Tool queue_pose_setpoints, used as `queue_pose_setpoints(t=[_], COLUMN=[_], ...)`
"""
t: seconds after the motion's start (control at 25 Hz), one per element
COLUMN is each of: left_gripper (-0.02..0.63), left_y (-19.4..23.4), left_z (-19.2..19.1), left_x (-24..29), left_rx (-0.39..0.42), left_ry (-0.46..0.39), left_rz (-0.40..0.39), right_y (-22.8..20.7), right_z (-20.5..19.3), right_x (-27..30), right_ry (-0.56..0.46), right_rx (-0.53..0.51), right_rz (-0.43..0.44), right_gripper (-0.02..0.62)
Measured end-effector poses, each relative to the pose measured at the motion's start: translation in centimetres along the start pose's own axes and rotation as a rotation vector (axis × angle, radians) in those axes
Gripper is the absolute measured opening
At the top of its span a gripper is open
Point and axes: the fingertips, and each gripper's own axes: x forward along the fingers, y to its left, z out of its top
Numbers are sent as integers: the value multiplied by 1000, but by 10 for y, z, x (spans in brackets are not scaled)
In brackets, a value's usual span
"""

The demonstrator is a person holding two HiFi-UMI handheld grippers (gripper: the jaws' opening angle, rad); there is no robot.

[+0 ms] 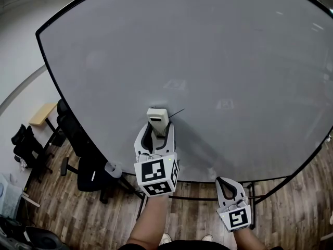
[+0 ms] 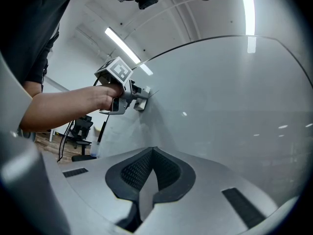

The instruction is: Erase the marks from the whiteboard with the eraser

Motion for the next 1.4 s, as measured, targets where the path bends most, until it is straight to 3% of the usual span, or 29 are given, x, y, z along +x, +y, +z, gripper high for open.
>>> queue_pose_setpoints(t=[0.4,1.4], left_gripper=[255,256], left_y=[-27,-132], left_z=[9,39], left_x=[3,12], left_rx=[17,74], left_ry=[4,-11], left_rz=[-34,-258], right_y=[-9,-36], right_z=[3,25], right_x=[-11,-38], right_ry=[-11,-42], right_rx=[-4,-40], right_rz=[-1,-44], right_gripper=[20,20])
